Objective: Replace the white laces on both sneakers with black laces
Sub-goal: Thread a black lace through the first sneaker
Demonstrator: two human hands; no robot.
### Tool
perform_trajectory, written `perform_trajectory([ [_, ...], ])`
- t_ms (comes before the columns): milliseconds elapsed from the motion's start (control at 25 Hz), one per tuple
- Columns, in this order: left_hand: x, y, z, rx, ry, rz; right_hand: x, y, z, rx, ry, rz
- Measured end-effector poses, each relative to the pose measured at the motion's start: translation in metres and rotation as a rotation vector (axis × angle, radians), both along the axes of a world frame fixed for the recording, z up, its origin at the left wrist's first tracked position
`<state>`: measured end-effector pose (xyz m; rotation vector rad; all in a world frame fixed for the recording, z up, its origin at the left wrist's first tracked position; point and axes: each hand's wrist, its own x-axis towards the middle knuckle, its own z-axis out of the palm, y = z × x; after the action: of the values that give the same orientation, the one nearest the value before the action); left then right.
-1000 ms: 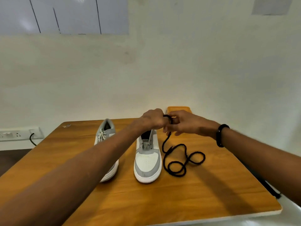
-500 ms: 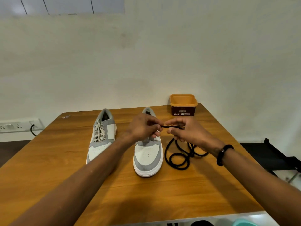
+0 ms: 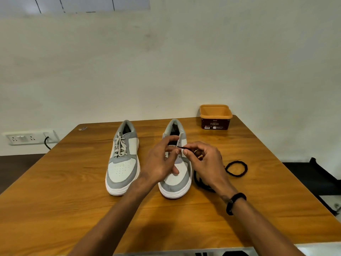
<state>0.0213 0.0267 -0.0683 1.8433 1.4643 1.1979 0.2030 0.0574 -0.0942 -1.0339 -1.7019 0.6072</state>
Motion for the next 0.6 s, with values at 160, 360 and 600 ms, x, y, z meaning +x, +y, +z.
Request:
perform_trajectory([
  [160, 0.003, -0.010, -0.024, 0.252, 0.224, 0.290, 0.000, -0.003, -0.021, 0.009, 0.031, -0.083],
  [360, 0.027, -0.011, -0.043, 0.253, 0.412, 0.447, -0.003, -0.006, -0.029, -0.031, 0.057, -0.071],
  [600, 0.024, -0.012, -0.047, 0.131, 0.130, 0.432, -0.006, -0.008, -0.026, -0.045, 0.039, -0.063],
])
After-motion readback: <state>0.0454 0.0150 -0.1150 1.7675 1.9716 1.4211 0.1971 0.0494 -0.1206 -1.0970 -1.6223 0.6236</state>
